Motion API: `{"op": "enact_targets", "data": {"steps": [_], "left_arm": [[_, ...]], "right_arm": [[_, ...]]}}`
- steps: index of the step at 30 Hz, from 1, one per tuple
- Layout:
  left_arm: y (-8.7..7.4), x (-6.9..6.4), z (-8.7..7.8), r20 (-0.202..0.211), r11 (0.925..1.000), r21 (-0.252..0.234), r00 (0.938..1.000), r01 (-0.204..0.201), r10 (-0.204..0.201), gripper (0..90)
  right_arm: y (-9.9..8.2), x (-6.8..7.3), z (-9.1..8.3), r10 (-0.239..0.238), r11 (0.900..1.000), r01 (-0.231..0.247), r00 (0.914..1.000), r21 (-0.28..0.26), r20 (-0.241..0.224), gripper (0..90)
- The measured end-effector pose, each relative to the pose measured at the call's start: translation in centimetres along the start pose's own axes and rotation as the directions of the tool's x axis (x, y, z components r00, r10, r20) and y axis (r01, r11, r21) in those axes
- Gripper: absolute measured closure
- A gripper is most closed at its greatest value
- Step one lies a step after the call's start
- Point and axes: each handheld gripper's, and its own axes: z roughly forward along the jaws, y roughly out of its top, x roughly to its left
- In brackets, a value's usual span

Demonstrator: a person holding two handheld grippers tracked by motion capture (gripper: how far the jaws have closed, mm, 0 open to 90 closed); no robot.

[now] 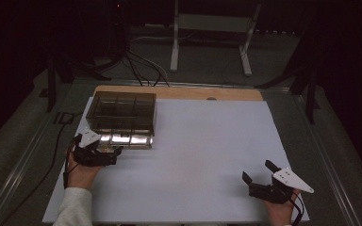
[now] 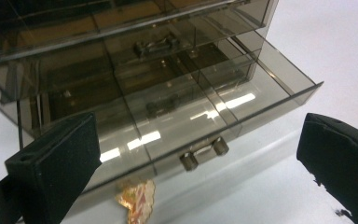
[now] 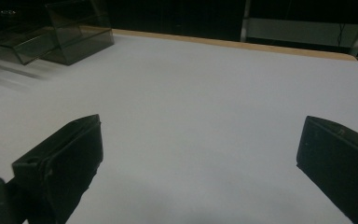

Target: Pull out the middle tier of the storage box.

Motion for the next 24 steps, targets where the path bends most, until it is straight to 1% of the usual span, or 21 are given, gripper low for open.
{"op": "enact_targets", "data": {"steps": [3, 9, 12, 13, 15, 24], "left_arm": [[-0.7, 0.1, -0.3, -0.006, 0.9998, -0.008, 0.9999, 0.016, -0.016, 0.6], [-1.8, 0.1, -0.4, -0.008, 0.9994, -0.011, 0.9995, 0.032, -0.032, 0.6], [-1.8, 0.0, -0.4, -0.016, 0.9997, -0.004, 0.9995, 0.026, -0.026, 0.6], [-1.9, -0.1, -0.5, -0.013, 0.9997, -0.012, 0.9996, 0.023, -0.023, 0.6], [-1.9, -0.2, -0.5, -0.017, 0.9998, -0.013, 0.9997, 0.017, -0.017, 0.6], [-2.3, 0.1, -0.9, -0.025, 0.9991, -0.029, 0.9992, 0.032, -0.033, 0.6]], "right_arm": [[0.0, 0.0, 0.0, -0.003, 1.0, 0.003, 1.0, 0.002, -0.002, 0.7], [0.0, -0.1, 0.0, -0.003, 1.0, 0.003, 1.0, 0.0, 0.0, 0.7], [0.0, 0.0, 0.0, -0.005, 1.0, 0.005, 1.0, 0.002, 0.0, 0.7], [0.0, 0.0, 0.0, -0.006, 1.0, 0.006, 1.0, 0.003, 0.0, 0.7], [0.0, 0.0, 0.0, -0.006, 1.0, 0.006, 1.0, 0.0, 0.001, 0.7], [0.1, -0.1, -0.2, -0.002, 1.0, 0.002, 1.0, -0.006, 0.004, 0.7]]}}
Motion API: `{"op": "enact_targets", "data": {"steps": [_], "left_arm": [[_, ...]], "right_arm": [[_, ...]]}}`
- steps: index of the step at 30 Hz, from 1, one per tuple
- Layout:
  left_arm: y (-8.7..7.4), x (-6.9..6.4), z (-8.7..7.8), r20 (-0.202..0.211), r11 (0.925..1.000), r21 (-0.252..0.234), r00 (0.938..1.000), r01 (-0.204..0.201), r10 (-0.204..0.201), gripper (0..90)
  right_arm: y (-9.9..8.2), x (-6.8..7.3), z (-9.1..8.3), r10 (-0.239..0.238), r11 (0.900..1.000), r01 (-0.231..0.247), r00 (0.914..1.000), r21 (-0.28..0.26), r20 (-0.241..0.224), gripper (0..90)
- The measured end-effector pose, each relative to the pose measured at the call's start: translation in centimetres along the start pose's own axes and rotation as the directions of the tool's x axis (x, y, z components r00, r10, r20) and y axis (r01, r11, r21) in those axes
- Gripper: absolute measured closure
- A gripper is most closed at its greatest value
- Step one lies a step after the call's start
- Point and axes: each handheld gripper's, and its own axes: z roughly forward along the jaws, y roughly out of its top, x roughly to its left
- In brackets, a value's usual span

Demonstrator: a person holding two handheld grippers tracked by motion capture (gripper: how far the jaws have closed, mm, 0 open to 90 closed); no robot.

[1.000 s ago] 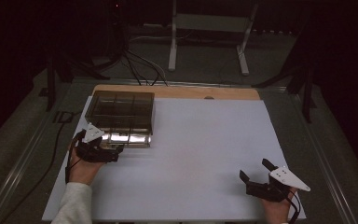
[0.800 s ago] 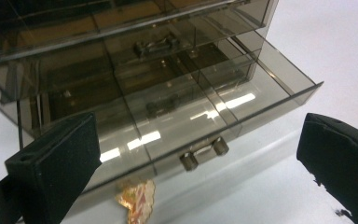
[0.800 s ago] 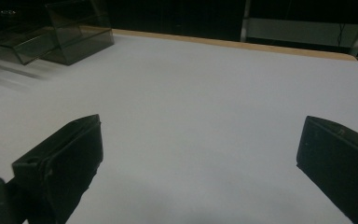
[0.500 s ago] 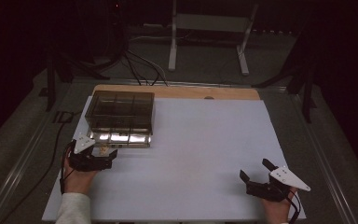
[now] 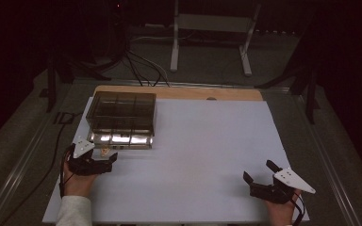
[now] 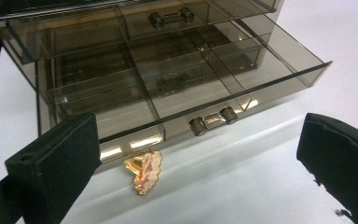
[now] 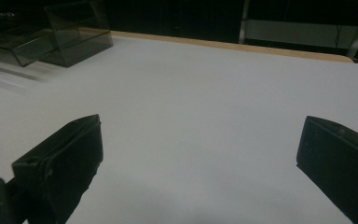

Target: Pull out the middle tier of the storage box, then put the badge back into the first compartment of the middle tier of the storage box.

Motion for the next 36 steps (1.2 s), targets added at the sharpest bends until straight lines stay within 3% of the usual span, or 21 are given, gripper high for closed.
{"op": "enact_targets", "data": {"steps": [24, 34, 36], "left_arm": [[-1.5, 0.4, 1.3, 0.0, 0.9981, 0.057, 0.9997, 0.025, -0.025, 0.7], [-2.1, 1.0, 2.1, -0.008, 0.9924, 0.11, 0.9985, 0.056, -0.055, 0.7], [-2.3, 1.4, 2.8, -0.001, 0.9882, 0.138, 0.9978, 0.066, -0.066, 2.0]], "right_arm": [[0.0, 0.0, -0.1, -0.001, 1.0, 0.001, 1.0, 0.002, 0.003, 0.7], [-0.1, 0.1, 0.0, -0.003, 1.0, 0.003, 1.0, 0.006, 0.001, 0.7], [-0.1, 0.1, 0.0, -0.005, 1.0, 0.005, 1.0, 0.009, 0.001, 0.7]]}}
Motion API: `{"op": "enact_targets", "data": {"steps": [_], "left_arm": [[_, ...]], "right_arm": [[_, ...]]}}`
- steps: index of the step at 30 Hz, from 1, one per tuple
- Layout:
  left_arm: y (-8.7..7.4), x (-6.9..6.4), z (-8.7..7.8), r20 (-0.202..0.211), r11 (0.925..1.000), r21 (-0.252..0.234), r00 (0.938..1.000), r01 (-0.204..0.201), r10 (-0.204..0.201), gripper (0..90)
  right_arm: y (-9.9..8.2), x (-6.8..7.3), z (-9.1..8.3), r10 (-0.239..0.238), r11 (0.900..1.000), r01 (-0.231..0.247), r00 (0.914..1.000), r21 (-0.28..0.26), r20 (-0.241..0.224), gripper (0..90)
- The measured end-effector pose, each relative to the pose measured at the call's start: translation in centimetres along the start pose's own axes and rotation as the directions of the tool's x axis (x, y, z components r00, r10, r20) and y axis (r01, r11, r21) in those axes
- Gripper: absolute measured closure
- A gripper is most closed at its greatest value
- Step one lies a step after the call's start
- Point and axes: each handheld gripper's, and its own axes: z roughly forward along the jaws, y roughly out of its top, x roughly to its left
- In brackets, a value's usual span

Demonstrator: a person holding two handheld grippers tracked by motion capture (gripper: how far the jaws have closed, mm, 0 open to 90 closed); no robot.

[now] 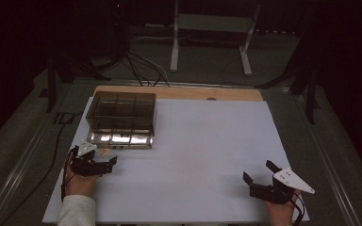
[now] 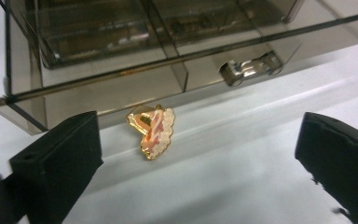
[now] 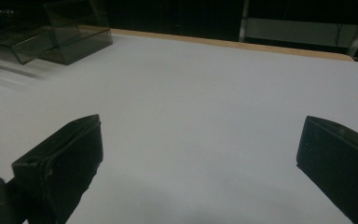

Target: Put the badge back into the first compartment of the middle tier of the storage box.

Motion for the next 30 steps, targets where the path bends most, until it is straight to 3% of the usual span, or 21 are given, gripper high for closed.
{"op": "enact_targets", "data": {"steps": [15, 25, 30], "left_arm": [[-0.1, 1.1, 1.6, 0.031, 0.9963, 0.057, 0.9973, 0.064, -0.066, 2.0], [0.3, 1.2, 2.4, 0.039, 0.9949, 0.079, 0.997, 0.063, -0.067, 2.1], [0.4, 1.2, 2.6, 0.043, 0.9952, 0.088, 0.9979, 0.043, -0.047, 4.8]], "right_arm": [[0.0, 0.1, 0.1, -0.002, 1.0, 0.002, 1.0, 0.003, 0.0, 0.7], [0.0, 0.1, 0.1, -0.002, 1.0, 0.002, 1.0, 0.005, 0.0, 0.7], [-0.1, 0.0, 0.1, -0.003, 1.0, 0.003, 1.0, 0.004, 0.002, 0.7]]}}
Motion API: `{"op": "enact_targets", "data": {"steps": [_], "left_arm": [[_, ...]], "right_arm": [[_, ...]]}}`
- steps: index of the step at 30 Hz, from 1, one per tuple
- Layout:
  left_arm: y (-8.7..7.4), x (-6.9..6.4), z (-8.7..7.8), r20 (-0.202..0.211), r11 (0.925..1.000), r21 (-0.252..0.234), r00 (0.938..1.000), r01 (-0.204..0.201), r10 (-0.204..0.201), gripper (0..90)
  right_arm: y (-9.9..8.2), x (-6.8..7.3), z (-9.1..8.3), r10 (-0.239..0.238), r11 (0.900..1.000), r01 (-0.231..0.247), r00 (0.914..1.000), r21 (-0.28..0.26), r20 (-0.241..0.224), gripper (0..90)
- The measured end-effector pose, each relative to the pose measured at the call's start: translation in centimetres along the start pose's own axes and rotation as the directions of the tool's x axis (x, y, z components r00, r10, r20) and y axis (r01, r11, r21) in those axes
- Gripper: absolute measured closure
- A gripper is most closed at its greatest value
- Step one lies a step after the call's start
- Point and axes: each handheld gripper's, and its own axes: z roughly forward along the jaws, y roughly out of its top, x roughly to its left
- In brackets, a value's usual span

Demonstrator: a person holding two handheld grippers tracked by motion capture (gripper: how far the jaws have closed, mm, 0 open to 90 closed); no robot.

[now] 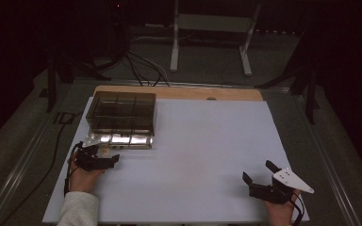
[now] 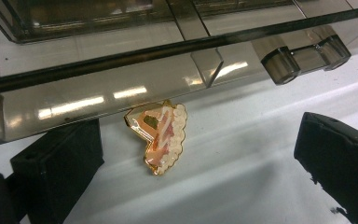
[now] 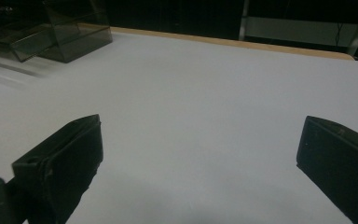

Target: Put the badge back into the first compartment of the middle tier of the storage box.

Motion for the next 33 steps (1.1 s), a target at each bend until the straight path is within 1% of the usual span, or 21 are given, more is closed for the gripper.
{"op": "enact_targets", "data": {"steps": [1, 2, 4, 5, 7, 8, 10, 11, 14, 17, 18, 19, 20, 21, 23, 25, 26, 27, 28, 30, 33], "left_arm": [[0.0, 0.0, 0.0, 0.0, 1.0, 0.0, 1.0, 0.0, 0.0, 4.8], [-0.1, 0.0, -0.2, -0.016, 1.0, -0.006, 0.9999, -0.005, 0.005, 9.5], [-0.1, 0.0, -0.3, -0.016, 0.9999, -0.01, 0.9998, -0.007, 0.007, 16.1], [-0.1, -0.1, -0.4, 0.004, 0.9998, -0.007, 0.9998, -0.019, 0.019, 17.0], [-0.1, -0.1, -0.4, 0.004, 0.9998, -0.007, 0.9998, -0.019, 0.019, 17.1], [-0.1, -0.6, -0.5, -0.003, 0.9986, 0.011, 0.9987, -0.052, 0.052, 17.6], [-0.1, -0.7, -0.5, -0.004, 0.9983, 0.013, 0.9983, -0.057, 0.057, 21.2], [-0.3, -1.0, -0.8, 0.015, 0.9975, 0.013, 0.9975, -0.07, 0.07, 25.5], [-0.5, -1.5, -1.2, 0.014, 0.9953, 0.028, 0.9956, -0.093, 0.093, 29.9], [-0.6, -1.8, -1.6, 0.021, 0.9932, 0.04, 0.9939, -0.109, 0.108, 37.2], [-0.6, -1.8, -1.6, 0.021, 0.9932, 0.04, 0.9939, -0.109, 0.108, 40.0], [-0.7, -1.7, -1.6, 0.005, 0.9933, 0.037, 0.994, -0.109, 0.109, 42.2], [-0.7, -1.7, -1.6, 0.005, 0.9933, 0.037, 0.994, -0.109, 0.109, 40.7], [-0.6, -1.4, -1.4, -0.014, 0.9956, 0.029, 0.9958, -0.09, 0.09, 38.4], [-0.5, -1.2, -1.2, -0.019, 0.9967, 0.018, 0.9967, -0.079, 0.079, 37.7], [-0.5, -1.2, -1.2, -0.019, 0.9967, 0.018, 0.9967, -0.079, 0.079, 37.6], [-0.2, -1.3, -0.8, -0.037, 0.9958, 0.016, 0.9952, -0.09, 0.09, 37.8], [-0.2, -1.3, -0.8, -0.037, 0.9958, 0.016, 0.9952, -0.09, 0.09, 38.5], [-0.1, -1.5, -0.6, -0.053, 0.9946, 0.019, 0.9932, -0.103, 0.103, 40.3], [0.0, -1.5, -0.5, -0.049, 0.9936, 0.018, 0.9924, -0.112, 0.113, 44.7], [0.0, -1.6, -0.6, -0.039, 0.9922, 0.016, 0.9915, -0.123, 0.124, 55.0]], "right_arm": [[0.0, 0.0, 0.0, 0.0, 1.0, 0.0, 1.0, 0.0, 0.0, 0.7], [0.0, 0.0, 0.0, -0.001, 1.0, 0.001, 1.0, 0.001, -0.001, 0.7], [0.0, 0.1, 0.0, -0.001, 1.0, 0.001, 1.0, 0.001, -0.002, 0.7], [0.0, 0.0, 0.0, -0.001, 1.0, 0.001, 1.0, 0.0, -0.001, 0.7], [0.0, 0.0, 0.0, -0.002, 1.0, 0.002, 1.0, 0.0, 0.0, 0.7], [0.0, 0.0, 0.0, 0.002, 1.0, -0.002, 1.0, 0.0, 0.002, 0.7], [0.0, 0.0, 0.0, 0.001, 1.0, -0.001, 1.0, -0.001, 0.003, 0.7], [0.0, 0.0, -0.1, 0.003, 1.0, -0.003, 1.0, -0.001, 0.004, 0.7], [0.0, -0.1, -0.1, 0.002, 1.0, -0.002, 1.0, -0.001, 0.004, 0.7], [0.0, -0.1, -0.1, 0.003, 1.0, -0.003, 1.0, -0.001, 0.004, 0.7], [0.0, -0.1, -0.1, 0.003, 1.0, -0.003, 1.0, -0.001, 0.004, 0.7], [0.0, -0.1, -0.1, 0.002, 1.0, -0.002, 1.0, -0.002, 0.005, 0.7], [0.0, -0.1, -0.1, 0.002, 1.0, -0.002, 1.0, -0.002, 0.005, 0.7], [0.0, 0.0, -0.1, 0.002, 1.0, -0.002, 1.0, -0.001, 0.005, 0.7], [0.0, 0.0, -0.1, 0.001, 1.0, -0.001, 1.0, 0.0, 0.005, 0.7], [0.0, 0.0, -0.1, 0.0, 1.0, 0.0, 1.0, -0.001, 0.004, 0.7], [0.0, 0.0, 0.0, 0.0, 1.0, 0.0, 1.0, 0.0, 0.003, 0.7], [0.0, 0.0, 0.0, 0.0, 1.0, 0.0, 1.0, 0.0, 0.003, 0.7], [0.0, 0.0, 0.0, -0.001, 1.0, 0.001, 1.0, 0.002, 0.003, 0.8], [0.0, 0.1, 0.0, -0.002, 1.0, 0.002, 1.0, 0.003, 0.002, 0.7], [0.0, 0.1, 0.0, -0.001, 1.0, 0.001, 1.0, 0.002, 0.003, 0.7]]}}
